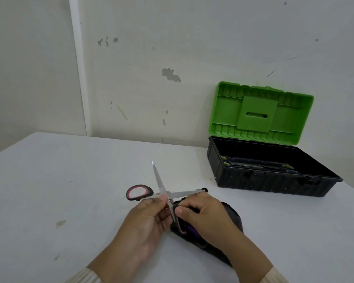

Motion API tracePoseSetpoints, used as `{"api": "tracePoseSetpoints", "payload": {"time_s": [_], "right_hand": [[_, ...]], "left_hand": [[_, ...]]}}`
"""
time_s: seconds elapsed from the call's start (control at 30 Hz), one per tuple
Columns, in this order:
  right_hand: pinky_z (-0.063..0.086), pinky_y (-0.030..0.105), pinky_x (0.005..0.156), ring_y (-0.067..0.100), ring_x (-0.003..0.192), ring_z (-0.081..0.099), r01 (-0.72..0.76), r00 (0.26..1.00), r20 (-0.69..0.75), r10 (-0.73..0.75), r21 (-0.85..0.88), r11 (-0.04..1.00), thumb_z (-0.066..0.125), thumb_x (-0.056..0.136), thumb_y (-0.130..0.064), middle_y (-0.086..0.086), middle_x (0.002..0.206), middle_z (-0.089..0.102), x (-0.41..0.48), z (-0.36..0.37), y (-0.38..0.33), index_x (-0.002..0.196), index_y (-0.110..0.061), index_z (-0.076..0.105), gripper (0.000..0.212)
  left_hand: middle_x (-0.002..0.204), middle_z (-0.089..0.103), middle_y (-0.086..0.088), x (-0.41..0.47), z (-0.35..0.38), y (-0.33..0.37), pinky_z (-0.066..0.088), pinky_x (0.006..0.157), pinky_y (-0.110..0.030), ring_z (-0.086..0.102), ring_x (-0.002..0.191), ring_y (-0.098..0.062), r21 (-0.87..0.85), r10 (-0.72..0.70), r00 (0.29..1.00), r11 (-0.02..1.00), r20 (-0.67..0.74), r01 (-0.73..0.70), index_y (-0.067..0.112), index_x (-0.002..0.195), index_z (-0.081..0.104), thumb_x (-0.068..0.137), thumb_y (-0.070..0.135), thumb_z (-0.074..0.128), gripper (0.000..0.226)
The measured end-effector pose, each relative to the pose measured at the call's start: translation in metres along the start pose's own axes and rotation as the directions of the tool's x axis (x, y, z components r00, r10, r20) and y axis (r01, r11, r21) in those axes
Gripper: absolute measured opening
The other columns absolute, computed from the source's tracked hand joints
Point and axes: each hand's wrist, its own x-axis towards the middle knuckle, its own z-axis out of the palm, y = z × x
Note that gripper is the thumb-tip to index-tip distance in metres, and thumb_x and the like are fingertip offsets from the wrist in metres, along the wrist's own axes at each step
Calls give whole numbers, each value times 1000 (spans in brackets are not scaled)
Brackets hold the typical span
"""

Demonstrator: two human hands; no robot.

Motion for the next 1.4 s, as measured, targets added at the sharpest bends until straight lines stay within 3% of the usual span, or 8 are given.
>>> {"api": "tracePoseSetpoints", "payload": {"time_s": [0.13,0.37,0.47,0.6,0.87,0.97,1.13,1.4], "right_hand": [[39,7,79,-2,88,56,-73,997,4,73,81,994,66,80,-14,-6,94,61,0,-17,11,90,-27,72,18],[48,10,73,-5,76,59,-18,864,-462,197,364,931,63,78,6,-7,91,61,5,-36,24,108,-28,57,46],[43,5,77,-2,84,59,144,829,-553,-86,62,988,68,77,-4,-14,89,64,3,-23,8,91,-31,65,30],[40,5,77,6,83,57,303,894,-246,-375,-285,909,63,75,-6,1,85,68,7,14,8,85,-14,72,15],[38,-1,70,-9,80,52,227,935,-252,-251,-120,967,60,77,-6,5,84,63,7,22,7,85,-10,74,16],[36,-2,72,-19,80,49,177,895,-395,-207,-112,978,63,78,-4,4,84,63,12,16,12,84,-9,74,13],[40,1,70,-5,83,52,210,940,-257,-225,-85,974,61,79,-8,3,84,60,2,31,5,87,-14,73,16],[36,2,76,3,86,56,-98,747,-654,117,65,993,62,83,-14,-10,90,61,7,-28,31,83,-36,65,22]], "left_hand": [[69,70,-8,2,-8,11,53,56,-33,63,58,-20,84,92,990,993,-102,-84,4,81,62,96,14,50,21],[62,60,-9,-2,-7,9,52,53,-34,60,56,-24,276,-37,999,960,-17,40,2,80,57,96,9,49,19],[66,61,-13,-2,-4,3,49,50,-29,59,53,-22,454,-1,1000,891,-11,6,3,76,54,96,5,45,23],[55,59,-11,-5,1,-2,41,48,-27,50,48,-25,582,106,994,807,29,-103,5,73,51,96,5,43,24],[59,58,-15,-5,2,-4,33,52,-32,43,46,-22,654,172,984,740,39,-155,-3,79,52,94,7,46,19],[49,57,-11,-6,2,-3,33,48,-29,40,36,-22,664,168,983,727,70,-172,1,72,48,95,11,49,24],[55,56,-15,-4,-1,-5,34,49,-32,44,45,-24,672,182,981,720,61,-175,0,74,55,93,6,46,21],[54,60,-4,-4,-1,1,44,46,-28,52,46,-20,636,150,988,759,43,-142,8,68,57,94,5,47,28]]}}
